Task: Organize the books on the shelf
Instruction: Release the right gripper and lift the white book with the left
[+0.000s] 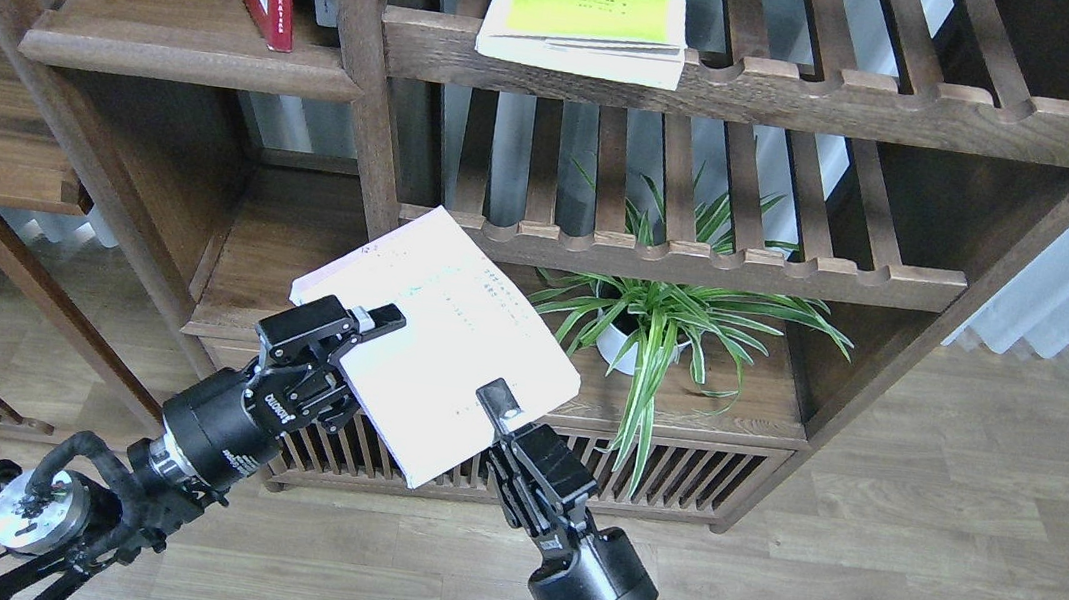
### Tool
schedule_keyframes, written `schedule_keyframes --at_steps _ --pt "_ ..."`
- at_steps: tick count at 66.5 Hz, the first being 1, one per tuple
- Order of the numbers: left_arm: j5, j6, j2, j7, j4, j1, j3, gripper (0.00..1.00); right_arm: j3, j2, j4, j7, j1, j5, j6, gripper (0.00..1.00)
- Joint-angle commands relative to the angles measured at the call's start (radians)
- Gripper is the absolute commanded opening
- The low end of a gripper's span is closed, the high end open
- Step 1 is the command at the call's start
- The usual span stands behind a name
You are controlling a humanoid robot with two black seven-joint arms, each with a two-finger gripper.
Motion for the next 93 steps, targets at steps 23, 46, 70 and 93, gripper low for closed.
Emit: schedule_keyframes --at_steps 23,46,70,93 --pt "0.004 0.000 0.159 0.000 -0.007 0.007 -0.030 0.07 0.101 0.000 0.000 0.009 -0.002 -0.003 -0.024 1.00" --pt "0.009 0.000 0.401 0.000 -0.010 0.014 -0.047 0.06 0.114 0.000 -0.013 0.009 -0.014 -0.005 -0.029 1.00" --pt "0.078 0.000 0.651 0.000 -0.012 0.011 -0.135 0.07 0.115 0.000 -0.031 0.007 -0.002 -0.006 -0.030 1.00" --pt "0.078 0.000 0.886 0.000 -0.010 -0.049 -0.294 0.08 0.111 0.000 -0.049 0.004 0.013 -0.006 -0.033 1.00"
